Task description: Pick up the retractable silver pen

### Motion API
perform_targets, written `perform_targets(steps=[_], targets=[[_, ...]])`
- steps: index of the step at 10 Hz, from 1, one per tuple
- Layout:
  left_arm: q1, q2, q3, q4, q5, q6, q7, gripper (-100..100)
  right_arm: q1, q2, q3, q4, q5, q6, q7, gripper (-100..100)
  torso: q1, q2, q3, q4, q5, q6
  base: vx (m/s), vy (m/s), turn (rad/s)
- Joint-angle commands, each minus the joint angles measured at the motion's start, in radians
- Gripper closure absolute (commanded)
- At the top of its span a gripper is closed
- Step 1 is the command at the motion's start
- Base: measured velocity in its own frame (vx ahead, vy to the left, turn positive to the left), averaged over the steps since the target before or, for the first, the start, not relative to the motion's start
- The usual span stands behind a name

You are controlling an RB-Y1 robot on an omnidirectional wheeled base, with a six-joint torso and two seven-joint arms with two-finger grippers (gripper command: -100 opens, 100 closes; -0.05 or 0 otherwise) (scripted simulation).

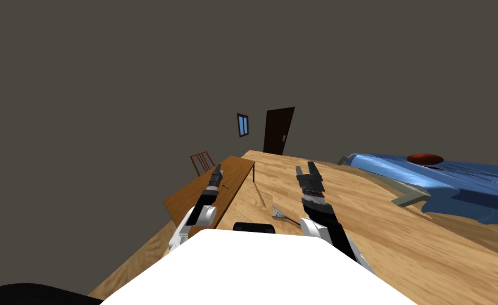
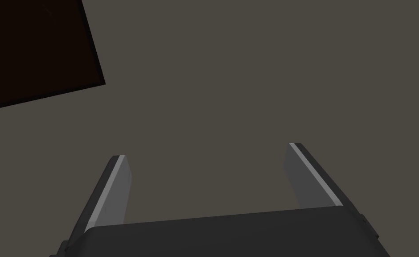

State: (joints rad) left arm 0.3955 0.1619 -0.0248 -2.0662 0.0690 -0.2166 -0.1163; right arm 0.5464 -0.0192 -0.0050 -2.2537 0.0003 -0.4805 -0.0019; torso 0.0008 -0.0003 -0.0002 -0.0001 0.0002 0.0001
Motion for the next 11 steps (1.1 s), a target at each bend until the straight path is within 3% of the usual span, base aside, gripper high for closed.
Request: perform_targets(steps=[1,3,8,11], targets=[[-0.006,0.013,0.004,0.015,0.000,0.034,0.005,-100,0.000,0.000,0.000,0.000,0.000,0.000,0.000,0,0.000,0.000,0.000,0.000,0.000,0.000,-0.001,0.008,-0.031],[-0.053,0.047,0.020,0.079,-0.003,0.102,0.013,-100,0.000,0.000,0.000,0.000,0.000,0.000,0.000,0,0.000,0.000,0.000,0.000,0.000,0.000,0.000,0.009,-0.090],[-0.103,0.079,0.038,0.151,-0.010,0.223,0.021,-100,0.000,0.000,0.000,0.000,0.000,0.000,0.000,0,0.000,0.000,0.000,0.000,0.000,0.000,0.002,0.008,-0.050],[-0.154,0.106,0.057,0.229,-0.020,0.311,0.028,-100,0.000,0.000,0.000,0.000,0.000,0.000,0.000,0,0.000,0.000,0.000,0.000,0.000,0.000,0.005,0.008,-0.072]])
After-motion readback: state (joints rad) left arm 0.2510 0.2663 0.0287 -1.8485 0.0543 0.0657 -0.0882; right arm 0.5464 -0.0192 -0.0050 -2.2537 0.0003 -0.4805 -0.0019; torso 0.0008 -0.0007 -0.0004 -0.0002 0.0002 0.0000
